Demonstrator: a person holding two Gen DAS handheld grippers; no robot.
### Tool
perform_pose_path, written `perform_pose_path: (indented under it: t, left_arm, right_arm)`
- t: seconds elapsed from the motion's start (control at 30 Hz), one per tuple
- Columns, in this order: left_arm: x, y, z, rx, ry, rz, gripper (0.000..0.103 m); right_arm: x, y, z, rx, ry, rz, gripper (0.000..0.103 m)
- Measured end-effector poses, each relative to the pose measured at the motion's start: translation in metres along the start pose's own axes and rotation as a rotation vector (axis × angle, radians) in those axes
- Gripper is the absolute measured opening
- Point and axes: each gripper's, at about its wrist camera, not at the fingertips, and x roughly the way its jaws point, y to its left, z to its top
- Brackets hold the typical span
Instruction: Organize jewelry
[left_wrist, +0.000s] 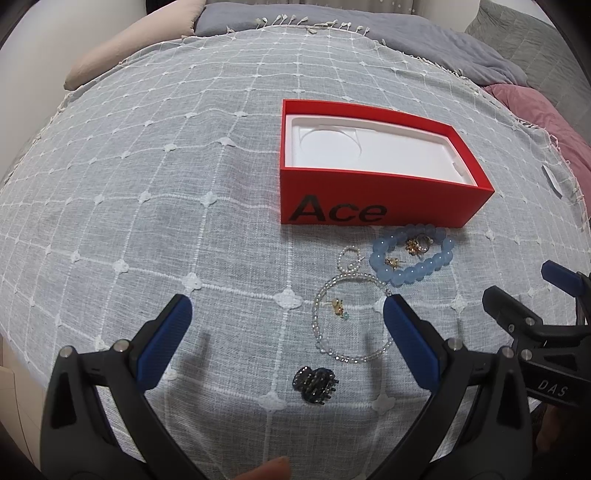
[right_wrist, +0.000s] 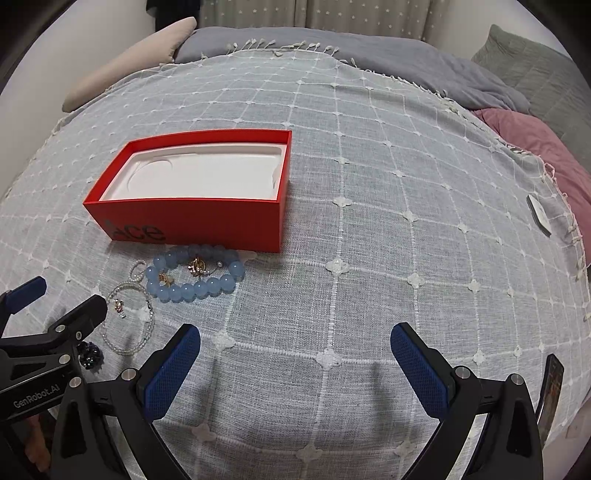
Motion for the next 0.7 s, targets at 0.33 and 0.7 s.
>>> perform_pose_path:
  t: [0.33,0.7]
  left_arm:
    - [0.0000,0.0006,-0.0022,0.006,0.002,-0.004,0.103]
    - [-0.0003,0.0003,-0.0028,0.005,0.002,-0.003,0.103]
  right_arm:
    - [0.0023,-0.0002,0.0000,0.001,0.006,0.000,0.103]
    - [0.0025,-0.0001,0.0006,-0.003,0.011,0.000,0.103]
